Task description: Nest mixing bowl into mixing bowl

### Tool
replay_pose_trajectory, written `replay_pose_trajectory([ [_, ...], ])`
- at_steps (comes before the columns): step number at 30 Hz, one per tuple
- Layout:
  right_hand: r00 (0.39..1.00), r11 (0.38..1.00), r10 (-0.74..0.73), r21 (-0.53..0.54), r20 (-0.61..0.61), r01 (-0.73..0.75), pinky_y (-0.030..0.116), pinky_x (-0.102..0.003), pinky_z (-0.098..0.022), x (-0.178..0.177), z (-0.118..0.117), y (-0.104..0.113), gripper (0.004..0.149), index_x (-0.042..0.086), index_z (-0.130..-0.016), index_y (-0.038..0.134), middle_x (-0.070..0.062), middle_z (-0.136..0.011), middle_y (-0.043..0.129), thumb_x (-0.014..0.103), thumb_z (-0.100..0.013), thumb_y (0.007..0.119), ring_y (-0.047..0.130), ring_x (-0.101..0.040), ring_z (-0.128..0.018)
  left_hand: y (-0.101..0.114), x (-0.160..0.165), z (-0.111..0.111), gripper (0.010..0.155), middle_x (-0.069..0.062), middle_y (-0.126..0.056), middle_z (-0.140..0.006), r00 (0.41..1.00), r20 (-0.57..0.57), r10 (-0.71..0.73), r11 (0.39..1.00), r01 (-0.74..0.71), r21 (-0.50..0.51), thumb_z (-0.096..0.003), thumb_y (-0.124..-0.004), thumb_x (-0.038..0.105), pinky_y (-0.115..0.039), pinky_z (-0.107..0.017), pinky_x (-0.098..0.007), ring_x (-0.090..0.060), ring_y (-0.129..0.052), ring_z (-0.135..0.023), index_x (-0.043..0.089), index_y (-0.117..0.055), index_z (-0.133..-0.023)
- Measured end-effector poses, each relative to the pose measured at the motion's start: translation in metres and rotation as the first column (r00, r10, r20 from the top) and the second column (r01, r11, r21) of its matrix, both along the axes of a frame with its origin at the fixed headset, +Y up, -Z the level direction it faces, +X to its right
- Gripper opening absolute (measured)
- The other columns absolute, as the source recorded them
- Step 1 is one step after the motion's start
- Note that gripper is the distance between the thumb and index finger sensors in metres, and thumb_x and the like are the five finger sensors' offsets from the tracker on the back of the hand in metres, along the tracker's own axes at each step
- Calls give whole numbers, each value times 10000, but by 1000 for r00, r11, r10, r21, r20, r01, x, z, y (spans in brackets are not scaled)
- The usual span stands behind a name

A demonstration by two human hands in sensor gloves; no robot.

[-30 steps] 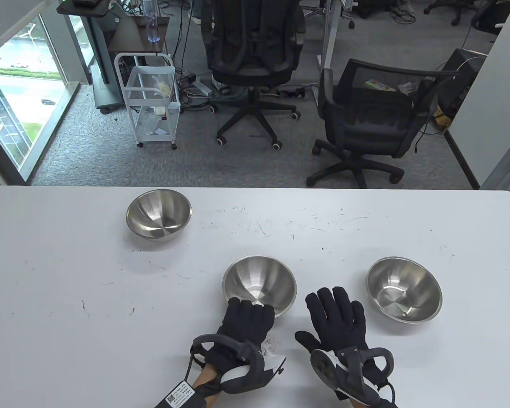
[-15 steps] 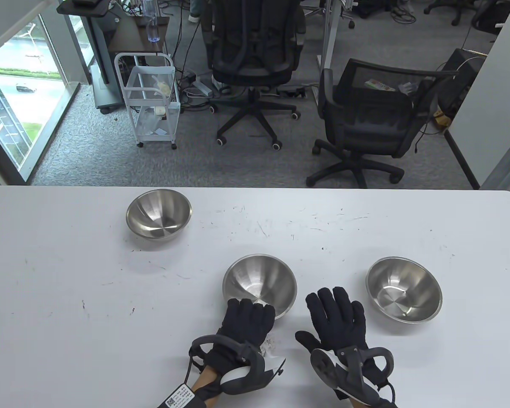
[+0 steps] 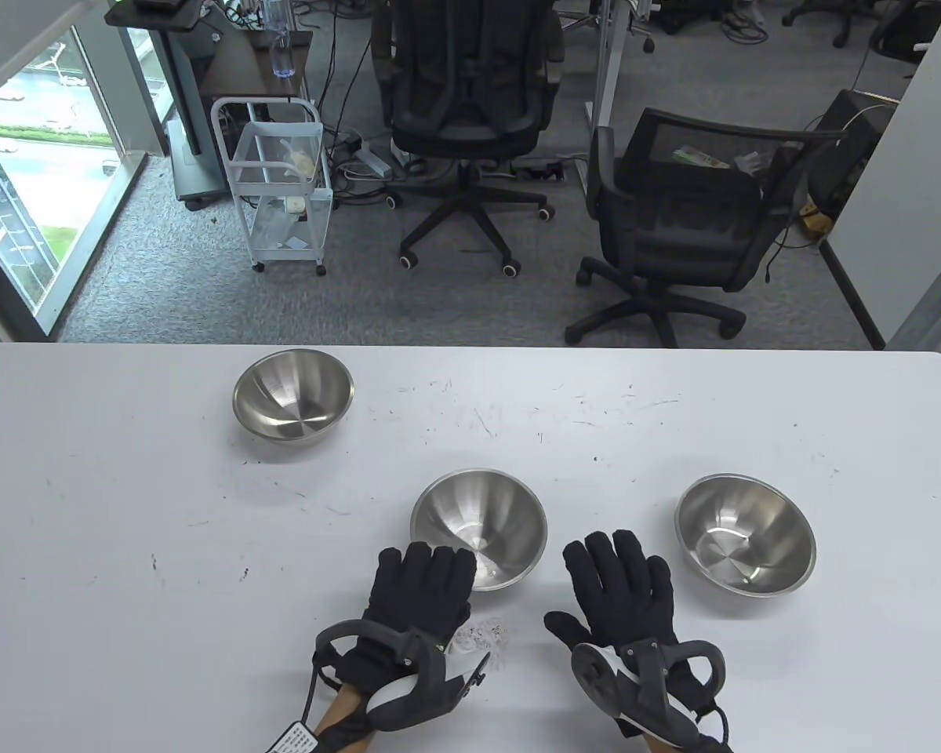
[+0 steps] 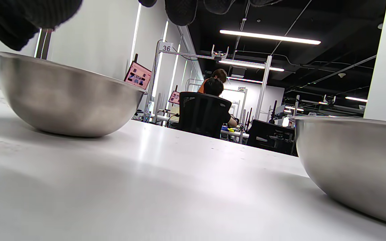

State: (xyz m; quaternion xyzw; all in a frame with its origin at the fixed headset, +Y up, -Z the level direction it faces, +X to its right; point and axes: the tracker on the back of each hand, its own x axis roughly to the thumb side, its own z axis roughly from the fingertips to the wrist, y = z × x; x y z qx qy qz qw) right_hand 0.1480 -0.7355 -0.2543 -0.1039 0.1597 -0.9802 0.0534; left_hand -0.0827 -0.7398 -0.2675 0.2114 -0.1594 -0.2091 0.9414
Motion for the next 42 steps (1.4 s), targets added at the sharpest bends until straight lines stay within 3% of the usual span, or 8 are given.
replay_pose_trajectory([
  [13, 1000, 1000, 11, 4, -4, -11, 530, -642, -732, -2, 1, 0, 842, 265, -1129, 505, -74, -1194, 621, 652, -415, 726, 563, -410, -1106, 7, -80, -6, 700, 102, -841, -1081, 981, -163, 108, 994, -108, 11, -481, -668, 610, -715, -734, -538, -199, -865, -992, 344, -601, -1125],
  [23, 1000, 1000, 19, 0, -1, -19, 528, -643, -732, -3, 1, 0, 841, 264, -1128, 506, -75, -1194, 621, 651, -415, 727, 562, -412, -1105, 1, -125, -3, 704, 103, -838, -1082, 967, -238, 90, 996, -89, 14, -479, -669, 614, -719, -733, -534, -197, -865, -991, 345, -597, -1126],
  [34, 999, 999, 33, 26, 36, -33, 527, -639, -734, 0, 1, 3, 833, 266, -1123, 515, -52, -1178, 650, 647, -414, 732, 586, -388, -1100, -1, -136, 3, 717, 96, -830, -1090, 957, -225, 183, 983, -186, 10, -478, -671, 615, -718, -731, -539, -203, -863, -993, 336, -586, -1132],
  [42, 976, 994, 29, 92, 215, -50, 540, -619, -739, 35, -9, 15, 796, 273, -1087, 590, 7, -1093, 756, 630, -399, 772, 699, -312, -1045, -2, -134, 5, 724, 90, -825, -1094, 950, -200, 240, 968, -249, -18, -477, -671, 617, -716, -733, -539, -202, -861, -994, 334, -575, -1137],
])
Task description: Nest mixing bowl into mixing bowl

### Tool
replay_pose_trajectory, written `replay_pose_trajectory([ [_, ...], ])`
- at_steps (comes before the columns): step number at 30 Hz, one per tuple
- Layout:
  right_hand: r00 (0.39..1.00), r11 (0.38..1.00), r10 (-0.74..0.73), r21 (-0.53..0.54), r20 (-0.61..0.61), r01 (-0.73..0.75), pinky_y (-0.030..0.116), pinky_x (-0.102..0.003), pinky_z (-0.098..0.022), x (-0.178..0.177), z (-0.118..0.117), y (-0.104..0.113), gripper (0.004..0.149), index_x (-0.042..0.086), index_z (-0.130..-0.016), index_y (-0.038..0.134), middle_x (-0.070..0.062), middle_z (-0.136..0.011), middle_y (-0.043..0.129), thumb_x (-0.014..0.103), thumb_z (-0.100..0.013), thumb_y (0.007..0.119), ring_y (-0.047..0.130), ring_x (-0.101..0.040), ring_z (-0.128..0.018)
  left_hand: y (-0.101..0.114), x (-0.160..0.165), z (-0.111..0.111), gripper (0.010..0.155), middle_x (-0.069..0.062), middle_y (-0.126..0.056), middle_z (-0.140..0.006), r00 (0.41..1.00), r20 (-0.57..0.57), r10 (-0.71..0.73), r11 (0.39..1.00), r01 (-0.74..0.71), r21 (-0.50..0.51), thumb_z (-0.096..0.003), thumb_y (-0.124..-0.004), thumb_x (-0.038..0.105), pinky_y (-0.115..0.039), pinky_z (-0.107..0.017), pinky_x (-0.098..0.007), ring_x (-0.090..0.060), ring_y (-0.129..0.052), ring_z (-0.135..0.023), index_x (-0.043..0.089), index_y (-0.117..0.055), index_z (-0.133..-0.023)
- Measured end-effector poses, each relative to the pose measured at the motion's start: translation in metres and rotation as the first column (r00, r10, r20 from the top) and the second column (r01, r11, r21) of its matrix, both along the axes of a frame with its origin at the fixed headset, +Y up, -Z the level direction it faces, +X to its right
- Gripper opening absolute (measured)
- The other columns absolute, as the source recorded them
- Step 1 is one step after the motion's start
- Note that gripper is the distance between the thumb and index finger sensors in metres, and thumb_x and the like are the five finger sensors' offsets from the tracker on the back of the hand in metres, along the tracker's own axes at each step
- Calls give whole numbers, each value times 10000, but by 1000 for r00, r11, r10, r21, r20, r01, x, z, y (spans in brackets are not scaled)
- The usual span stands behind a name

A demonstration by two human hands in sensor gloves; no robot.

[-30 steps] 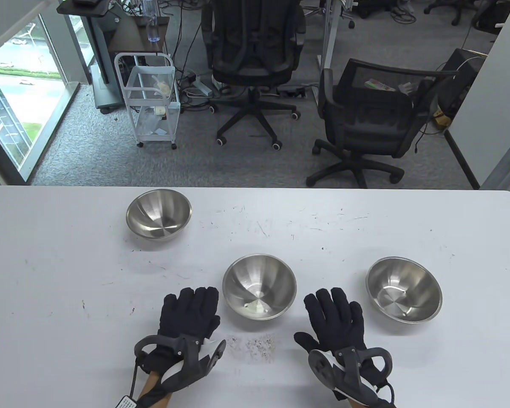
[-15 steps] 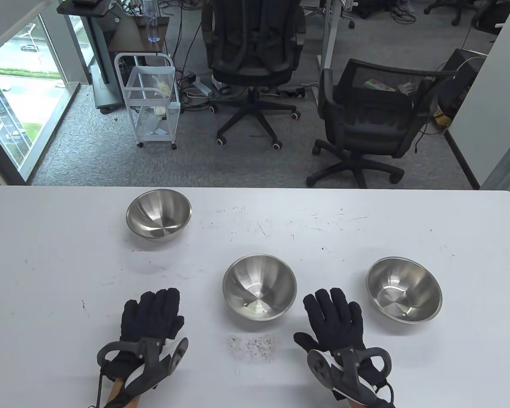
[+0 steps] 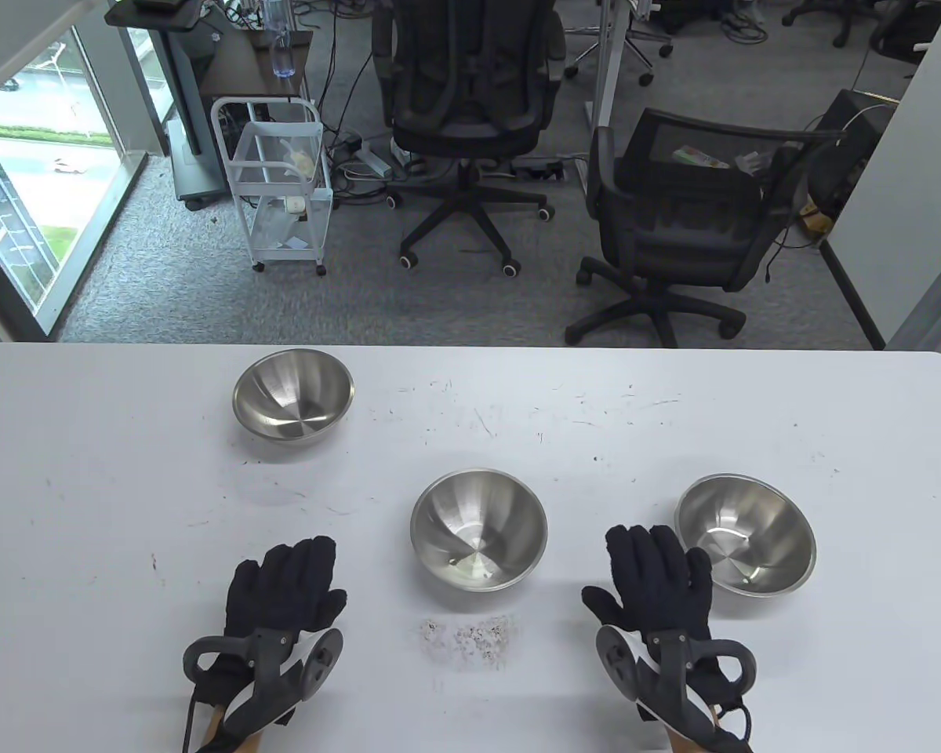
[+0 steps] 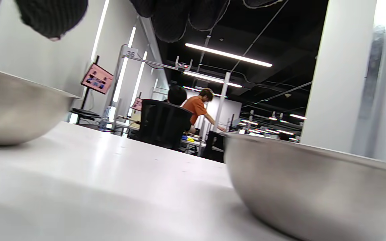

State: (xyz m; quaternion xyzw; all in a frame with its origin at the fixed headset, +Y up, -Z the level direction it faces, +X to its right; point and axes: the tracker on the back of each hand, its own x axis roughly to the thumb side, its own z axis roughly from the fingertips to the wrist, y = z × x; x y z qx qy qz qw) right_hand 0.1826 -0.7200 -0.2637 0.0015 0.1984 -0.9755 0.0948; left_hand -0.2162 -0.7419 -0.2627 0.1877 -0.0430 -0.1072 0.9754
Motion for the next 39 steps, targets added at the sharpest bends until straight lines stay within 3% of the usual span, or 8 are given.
replay_pose_trajectory([
  [10, 979, 994, -79, -63, 187, 92, 544, -615, -741, 53, -16, -1, 757, 292, -1040, 662, 37, -1027, 824, 608, -372, 826, 762, -282, -1000, 3, 0, 3, 724, 93, -829, -1091, 997, 27, 68, 998, -68, 0, -478, -670, 617, -718, -732, -539, -203, -864, -991, 332, -577, -1137],
  [23, 954, 975, -58, -190, 294, 118, 575, -597, -735, 73, -37, -22, 548, 334, -928, 793, 57, -885, 985, 529, -419, 841, 902, -232, -906, 3, -4, 1, 721, 92, -837, -1085, 994, 24, 107, 993, -106, -45, -478, -673, 616, -721, -728, -540, -202, -872, -984, 331, -586, -1134],
  [26, 950, 975, -52, -189, 307, 114, 590, -586, -732, 74, -39, -24, 447, 356, -880, 833, 63, -836, 1021, 486, -453, 829, 939, -214, -869, 4, -5, 1, 717, 93, -840, -1081, 993, 21, 112, 993, -111, -50, -478, -673, 615, -722, -726, -540, -203, -876, -980, 334, -589, -1132],
  [27, 950, 976, -49, -186, 309, 111, 594, -582, -731, 74, -40, -24, 417, 363, -863, 845, 155, -818, 1022, 472, -460, 830, 948, -210, -856, 4, -5, 1, 718, 91, -842, -1080, 993, 19, 114, 992, -113, -52, -478, -673, 615, -721, -727, -541, -202, -875, -981, 330, -590, -1132],
  [32, 949, 982, -4, -177, 316, 63, 616, -566, -726, 72, -43, -28, 287, 441, -769, 882, 214, -746, 1045, 414, -487, 839, 989, -180, -799, 4, -8, 1, 717, 92, -846, -1077, 992, 14, 125, 991, -124, -59, -479, -674, 614, -723, -725, -540, -203, -878, -977, 329, -593, -1132],
  [39, 946, 995, 12, -102, 323, 23, 634, -552, -715, 72, -43, -27, 257, 456, -718, 904, 200, -691, 1054, 396, -472, 861, 1000, -169, -749, 4, -10, 0, 714, 94, -848, -1075, 990, 13, 144, 988, -143, -60, -478, -675, 613, -725, -724, -540, -203, -881, -974, 330, -597, -1129],
])
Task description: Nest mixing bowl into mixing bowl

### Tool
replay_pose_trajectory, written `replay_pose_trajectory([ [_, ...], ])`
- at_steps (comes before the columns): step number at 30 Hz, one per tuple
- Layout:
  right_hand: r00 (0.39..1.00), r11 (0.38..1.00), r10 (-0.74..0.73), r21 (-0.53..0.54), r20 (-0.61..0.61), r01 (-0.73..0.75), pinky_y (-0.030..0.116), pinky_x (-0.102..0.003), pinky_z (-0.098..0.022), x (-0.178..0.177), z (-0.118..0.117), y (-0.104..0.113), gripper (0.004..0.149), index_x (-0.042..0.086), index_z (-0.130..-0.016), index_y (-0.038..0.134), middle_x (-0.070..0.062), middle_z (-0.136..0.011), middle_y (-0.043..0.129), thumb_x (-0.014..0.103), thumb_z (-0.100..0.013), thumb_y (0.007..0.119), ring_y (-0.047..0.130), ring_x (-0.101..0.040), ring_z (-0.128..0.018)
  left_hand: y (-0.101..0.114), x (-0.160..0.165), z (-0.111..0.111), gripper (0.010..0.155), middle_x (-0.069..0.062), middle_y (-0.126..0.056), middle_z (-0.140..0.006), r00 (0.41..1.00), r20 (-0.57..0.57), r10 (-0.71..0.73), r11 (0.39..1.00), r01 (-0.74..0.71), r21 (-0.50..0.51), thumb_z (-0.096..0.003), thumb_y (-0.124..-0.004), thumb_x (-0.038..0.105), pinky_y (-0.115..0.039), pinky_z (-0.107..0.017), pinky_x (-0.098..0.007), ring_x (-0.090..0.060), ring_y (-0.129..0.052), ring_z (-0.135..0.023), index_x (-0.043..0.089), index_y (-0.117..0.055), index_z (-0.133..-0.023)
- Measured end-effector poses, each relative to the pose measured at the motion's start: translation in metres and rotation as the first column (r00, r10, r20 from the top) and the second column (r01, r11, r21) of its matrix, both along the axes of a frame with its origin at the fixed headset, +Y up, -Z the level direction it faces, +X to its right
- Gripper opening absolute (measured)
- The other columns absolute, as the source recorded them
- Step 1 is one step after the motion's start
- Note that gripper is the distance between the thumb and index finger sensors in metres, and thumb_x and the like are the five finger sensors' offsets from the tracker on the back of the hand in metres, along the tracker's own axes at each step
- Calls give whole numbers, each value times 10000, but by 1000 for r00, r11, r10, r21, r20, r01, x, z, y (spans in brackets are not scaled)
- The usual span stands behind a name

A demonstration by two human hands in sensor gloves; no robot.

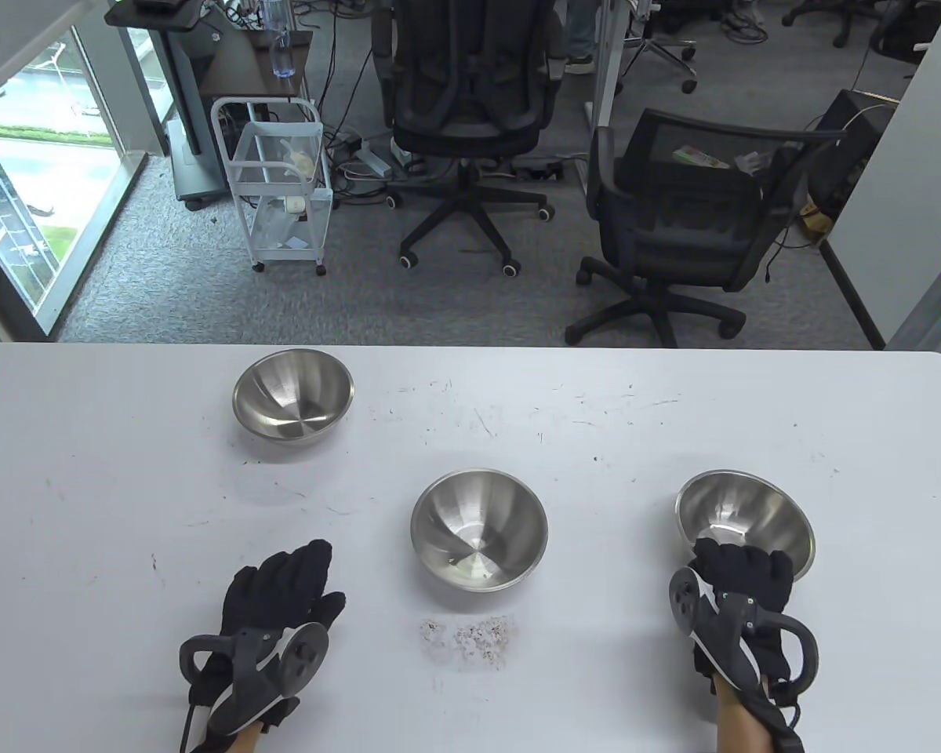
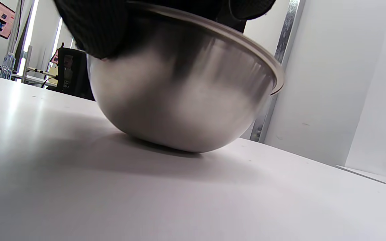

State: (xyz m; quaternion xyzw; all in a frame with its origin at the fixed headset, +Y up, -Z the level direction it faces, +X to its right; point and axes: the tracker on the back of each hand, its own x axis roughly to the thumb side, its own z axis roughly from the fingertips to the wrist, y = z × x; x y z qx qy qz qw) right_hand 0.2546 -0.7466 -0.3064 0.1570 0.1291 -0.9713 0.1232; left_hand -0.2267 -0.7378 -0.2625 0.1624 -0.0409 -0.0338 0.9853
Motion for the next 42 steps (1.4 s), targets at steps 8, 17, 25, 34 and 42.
replay_pose_trajectory([
  [8, 995, 995, 60, 86, -73, -54, 646, -546, -706, -21, 7, 13, 274, 454, -725, 894, 203, -698, 1044, 397, -459, 864, 995, -166, -746, 0, -1, 0, 716, 90, -850, -1075, 1000, 4, 15, 1000, -15, 2, -480, -674, 614, -724, -723, -542, -207, -881, -974, 328, -595, -1132],
  [17, 958, 974, 155, 200, -240, -107, 650, -543, -704, -70, 24, 35, 271, 460, -722, 892, 212, -695, 1044, 402, -460, 856, 998, -158, -745, -1, -2, -1, 715, 91, -851, -1074, 1000, 1, 17, 1000, -17, -11, -480, -674, 614, -726, -721, -542, -207, -884, -972, 328, -598, -1131],
  [25, 901, 959, 184, 273, -392, -78, 648, -542, -706, -121, 37, 56, 274, 465, -725, 886, 214, -702, 1039, 406, -459, 855, 994, -153, -750, -1, -3, -1, 716, 89, -852, -1073, 1000, -4, 20, 1000, -20, -16, -481, -674, 614, -726, -721, -542, -205, -883, -973, 326, -596, -1132],
  [34, 855, 961, 154, 277, -494, -13, 648, -541, -706, -174, 35, 56, 277, 467, -726, 884, 215, -704, 1038, 410, -457, 854, 993, -154, -751, -1, -4, -2, 719, 89, -854, -1072, 1000, -4, 25, 1000, -25, -16, -479, -674, 615, -726, -721, -542, -206, -885, -971, 325, -596, -1133],
  [42, 817, 962, 167, 272, -552, -13, 649, -540, -706, -205, 35, 44, 276, 468, -725, 884, 216, -702, 1039, 418, -456, 846, 994, -152, -750, -1, -4, -2, 718, 90, -852, -1073, 1000, 0, 29, 999, -29, -16, -481, -673, 615, -725, -722, -542, -205, -884, -973, 326, -594, -1133],
])
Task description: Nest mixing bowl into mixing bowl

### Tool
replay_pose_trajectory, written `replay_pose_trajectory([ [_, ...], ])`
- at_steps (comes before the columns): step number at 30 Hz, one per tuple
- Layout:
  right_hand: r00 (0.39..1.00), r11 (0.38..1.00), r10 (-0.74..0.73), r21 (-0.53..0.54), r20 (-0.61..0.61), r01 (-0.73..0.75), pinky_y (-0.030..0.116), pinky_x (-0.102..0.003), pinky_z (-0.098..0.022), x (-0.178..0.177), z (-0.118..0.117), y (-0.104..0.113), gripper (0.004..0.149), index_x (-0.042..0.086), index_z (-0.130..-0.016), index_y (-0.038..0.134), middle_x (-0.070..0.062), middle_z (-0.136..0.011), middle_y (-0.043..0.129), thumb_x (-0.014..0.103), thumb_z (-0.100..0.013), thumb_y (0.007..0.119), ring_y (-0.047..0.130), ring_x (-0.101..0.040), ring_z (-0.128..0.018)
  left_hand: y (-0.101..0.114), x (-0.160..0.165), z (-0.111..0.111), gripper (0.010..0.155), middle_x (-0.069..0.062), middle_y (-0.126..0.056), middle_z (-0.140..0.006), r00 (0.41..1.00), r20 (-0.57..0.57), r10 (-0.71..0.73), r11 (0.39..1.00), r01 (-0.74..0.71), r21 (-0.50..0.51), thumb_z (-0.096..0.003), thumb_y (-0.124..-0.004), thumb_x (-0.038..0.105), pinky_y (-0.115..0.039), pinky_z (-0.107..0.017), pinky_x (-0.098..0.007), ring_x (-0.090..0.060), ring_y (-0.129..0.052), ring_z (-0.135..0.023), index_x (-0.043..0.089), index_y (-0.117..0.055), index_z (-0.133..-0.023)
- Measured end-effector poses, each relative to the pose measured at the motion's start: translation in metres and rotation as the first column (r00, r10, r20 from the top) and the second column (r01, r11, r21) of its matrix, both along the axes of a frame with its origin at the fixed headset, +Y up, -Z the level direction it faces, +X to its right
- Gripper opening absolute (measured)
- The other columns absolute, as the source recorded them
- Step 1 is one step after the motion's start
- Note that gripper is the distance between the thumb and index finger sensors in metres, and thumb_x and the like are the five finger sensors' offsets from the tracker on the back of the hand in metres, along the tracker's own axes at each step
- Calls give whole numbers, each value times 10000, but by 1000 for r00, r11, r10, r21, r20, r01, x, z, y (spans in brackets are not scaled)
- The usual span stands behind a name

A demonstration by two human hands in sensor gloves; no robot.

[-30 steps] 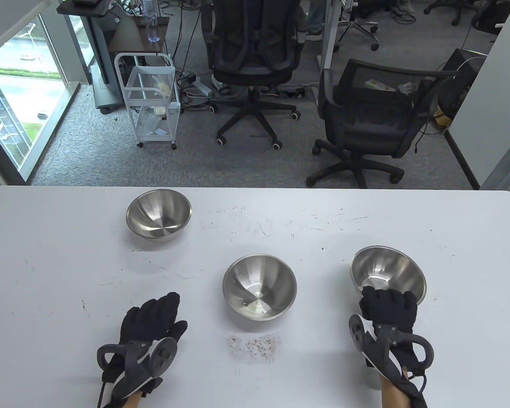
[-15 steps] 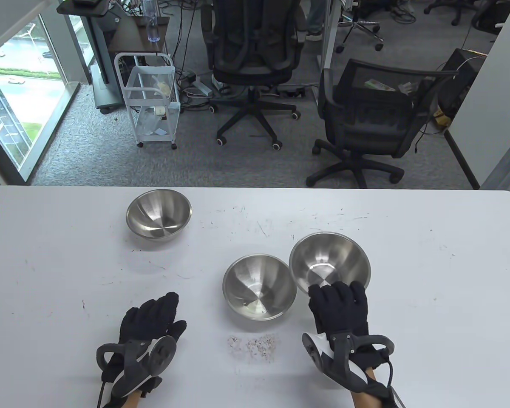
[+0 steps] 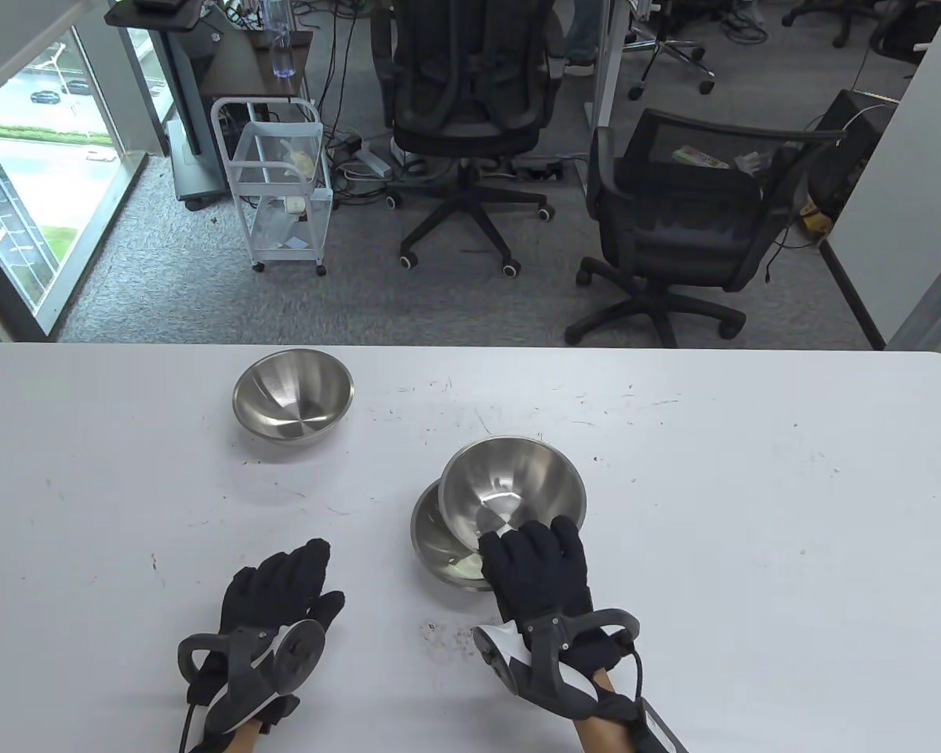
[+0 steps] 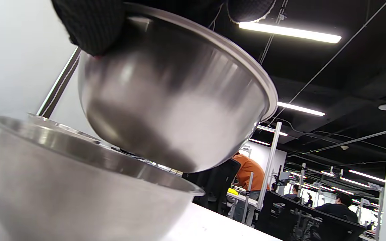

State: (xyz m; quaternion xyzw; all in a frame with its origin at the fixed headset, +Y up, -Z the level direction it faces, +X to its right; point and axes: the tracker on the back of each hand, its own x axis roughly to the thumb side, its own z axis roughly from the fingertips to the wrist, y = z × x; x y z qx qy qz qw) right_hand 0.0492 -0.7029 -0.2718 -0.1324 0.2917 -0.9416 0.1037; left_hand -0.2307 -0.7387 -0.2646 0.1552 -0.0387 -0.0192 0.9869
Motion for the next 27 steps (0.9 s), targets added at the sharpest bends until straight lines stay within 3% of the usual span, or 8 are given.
replay_pose_trajectory([
  [16, 999, 997, -15, -81, -40, 12, 651, -538, -705, -13, -8, -23, 283, 469, -726, 882, 218, -703, 1040, 423, -449, 846, 993, -151, -753, -1, 1, -1, 719, 88, -851, -1076, 1000, 5, 2, 1000, -2, -17, -482, -672, 616, -726, -721, -543, -207, -885, -971, 325, -594, -1134],
  [27, 999, 993, -28, -114, -45, 23, 653, -537, -704, -13, -7, -24, 283, 467, -724, 884, 220, -702, 1041, 426, -447, 846, 995, -149, -752, -2, 0, -1, 722, 88, -853, -1074, 1000, 1, 5, 1000, -5, -31, -481, -673, 616, -726, -720, -544, -207, -886, -971, 323, -592, -1136],
])
